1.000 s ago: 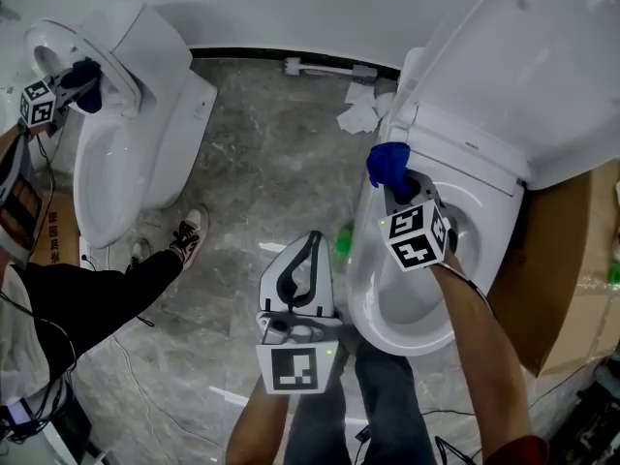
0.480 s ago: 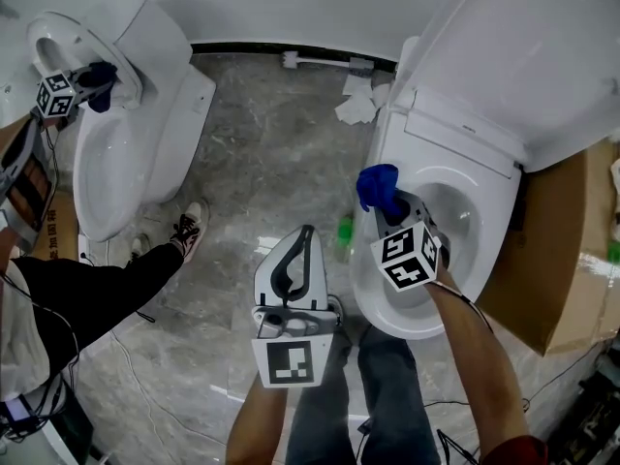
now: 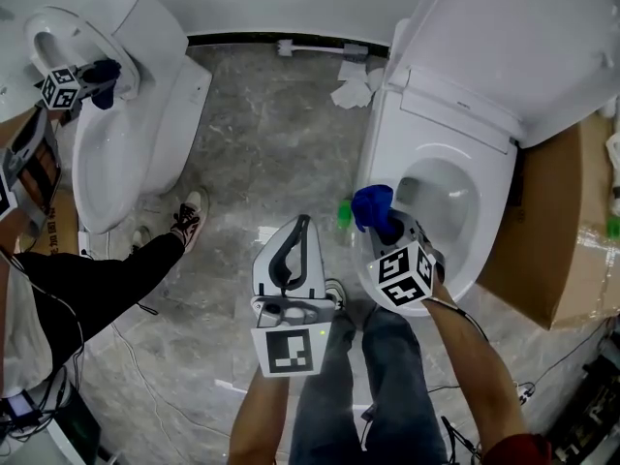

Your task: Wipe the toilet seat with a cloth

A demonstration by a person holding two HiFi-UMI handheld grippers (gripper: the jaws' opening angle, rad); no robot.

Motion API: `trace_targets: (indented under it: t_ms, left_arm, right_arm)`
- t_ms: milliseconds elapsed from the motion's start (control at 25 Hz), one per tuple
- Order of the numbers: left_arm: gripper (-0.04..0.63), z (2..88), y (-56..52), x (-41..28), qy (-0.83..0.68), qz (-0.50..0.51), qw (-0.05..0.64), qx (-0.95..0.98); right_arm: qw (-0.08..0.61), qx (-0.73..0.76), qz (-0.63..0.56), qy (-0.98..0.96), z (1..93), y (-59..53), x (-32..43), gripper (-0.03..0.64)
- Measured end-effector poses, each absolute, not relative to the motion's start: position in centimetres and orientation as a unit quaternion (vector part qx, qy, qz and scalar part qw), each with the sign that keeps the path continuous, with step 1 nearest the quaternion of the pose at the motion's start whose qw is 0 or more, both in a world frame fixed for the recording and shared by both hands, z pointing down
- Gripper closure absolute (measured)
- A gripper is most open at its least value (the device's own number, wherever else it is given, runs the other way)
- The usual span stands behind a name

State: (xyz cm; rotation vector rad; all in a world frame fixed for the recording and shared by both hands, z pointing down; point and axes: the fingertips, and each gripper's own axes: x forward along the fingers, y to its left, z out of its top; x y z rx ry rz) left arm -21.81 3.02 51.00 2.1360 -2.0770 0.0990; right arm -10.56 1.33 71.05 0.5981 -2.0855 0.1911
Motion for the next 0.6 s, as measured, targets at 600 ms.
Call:
trace_targets:
  t_ms: [600]
  left_arm:
    - [0.578, 51.1, 4.4, -21.2, -0.685, 0.039, 0.089, 0.722]
  right_arm:
    - [0.492, 0.234, 0.129, -0.829, 70.9, 10.4, -8.3, 0.561]
